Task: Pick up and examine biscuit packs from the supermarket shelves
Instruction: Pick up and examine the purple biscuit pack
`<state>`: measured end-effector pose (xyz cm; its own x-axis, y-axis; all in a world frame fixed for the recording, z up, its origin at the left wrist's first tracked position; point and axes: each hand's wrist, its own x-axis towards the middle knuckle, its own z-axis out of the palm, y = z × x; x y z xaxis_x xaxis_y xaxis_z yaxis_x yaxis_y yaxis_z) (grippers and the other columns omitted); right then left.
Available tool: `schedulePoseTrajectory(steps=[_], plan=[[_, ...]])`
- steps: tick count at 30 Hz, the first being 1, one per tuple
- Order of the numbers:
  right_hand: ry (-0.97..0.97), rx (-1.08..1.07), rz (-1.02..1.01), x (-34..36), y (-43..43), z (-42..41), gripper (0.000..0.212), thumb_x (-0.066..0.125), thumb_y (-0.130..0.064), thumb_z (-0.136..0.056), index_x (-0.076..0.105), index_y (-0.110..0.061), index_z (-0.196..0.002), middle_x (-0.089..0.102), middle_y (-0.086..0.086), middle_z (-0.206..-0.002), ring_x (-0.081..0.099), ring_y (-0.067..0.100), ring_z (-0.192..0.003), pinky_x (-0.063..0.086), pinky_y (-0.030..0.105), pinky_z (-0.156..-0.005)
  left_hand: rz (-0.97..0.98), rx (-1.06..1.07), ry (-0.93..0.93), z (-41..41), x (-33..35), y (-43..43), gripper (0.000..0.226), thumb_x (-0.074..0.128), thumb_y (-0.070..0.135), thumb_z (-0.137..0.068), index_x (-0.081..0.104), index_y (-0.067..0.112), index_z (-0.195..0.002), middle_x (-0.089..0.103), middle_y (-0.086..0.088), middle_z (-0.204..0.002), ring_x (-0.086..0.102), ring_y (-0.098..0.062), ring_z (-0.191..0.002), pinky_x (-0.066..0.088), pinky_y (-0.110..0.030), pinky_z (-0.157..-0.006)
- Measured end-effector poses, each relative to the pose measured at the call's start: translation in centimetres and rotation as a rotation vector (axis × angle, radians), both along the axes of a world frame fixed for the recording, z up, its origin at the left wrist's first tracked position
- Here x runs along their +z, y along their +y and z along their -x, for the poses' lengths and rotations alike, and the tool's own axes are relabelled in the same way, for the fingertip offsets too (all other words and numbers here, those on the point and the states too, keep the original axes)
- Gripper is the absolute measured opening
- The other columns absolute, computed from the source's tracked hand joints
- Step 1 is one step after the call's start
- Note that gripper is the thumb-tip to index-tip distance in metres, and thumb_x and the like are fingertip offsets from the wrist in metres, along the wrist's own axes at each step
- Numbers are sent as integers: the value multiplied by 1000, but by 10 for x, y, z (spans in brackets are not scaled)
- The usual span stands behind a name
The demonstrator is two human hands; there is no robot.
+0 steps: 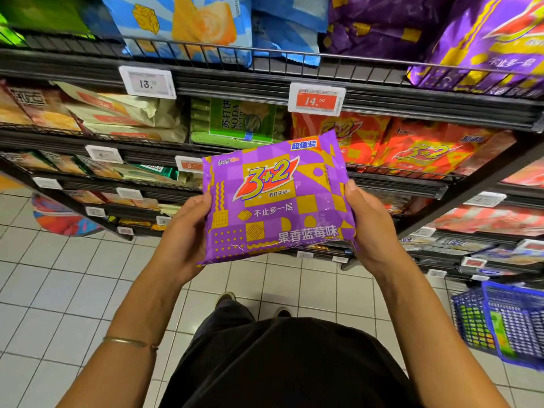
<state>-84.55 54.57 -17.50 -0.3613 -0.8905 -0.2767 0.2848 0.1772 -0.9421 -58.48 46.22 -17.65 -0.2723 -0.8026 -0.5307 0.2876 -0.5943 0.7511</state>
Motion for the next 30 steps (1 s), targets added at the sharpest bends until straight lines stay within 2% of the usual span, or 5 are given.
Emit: schedulePoseTrajectory(steps=[6, 11, 19, 23, 30], plan=[[-77, -46, -30, -5, 1, -1, 43, 47, -36, -110, 83, -31, -87, 81, 0, -89, 77, 14, -76, 59, 24, -62, -41, 71, -90, 4, -4, 0, 40, 53, 43, -105, 67, 15, -129, 78, -11, -118, 78, -28, -95, 66, -49, -78], [-129, -47, -31, -9, 1, -1, 49, 46, -34, -110, 83, -34, -77, 80, -4, -80, 75, 9, -67, 55, 20, -55, 122, 4, -230, 4, -9, -5, 18, 63, 28, -102, 68, 21, -86, 77, -6, -84, 77, -21, -72, 62, -34, -61], [-75, -54, -86, -17, -2, 3, 46, 47, -37, -109, 84, -30, -83, 81, 2, -89, 78, 16, -75, 59, 26, -61, 412, -67, -672, 1, -16, -13, 33, 47, 36, -110, 56, 12, -89, 70, -15, -84, 67, -18, -73, 49, -25, -54], [-22, -10, -140, -20, -4, 1, 46, 44, -37, -111, 83, -24, -90, 81, 6, -95, 78, 19, -79, 59, 26, -63, 402, -54, -700, -2, -17, -13, 38, 48, 38, -110, 55, 5, -94, 72, -16, -87, 70, -21, -76, 49, -35, -68], [-47, -6, -182, -28, -1, 5, 54, 44, -35, -111, 81, -22, -75, 76, -1, -69, 68, 10, -50, 48, 17, -44, 272, 19, -555, 0, -8, -15, 33, 54, 37, -108, 55, 14, -85, 67, -8, -73, 65, -17, -63, 48, -26, -58]])
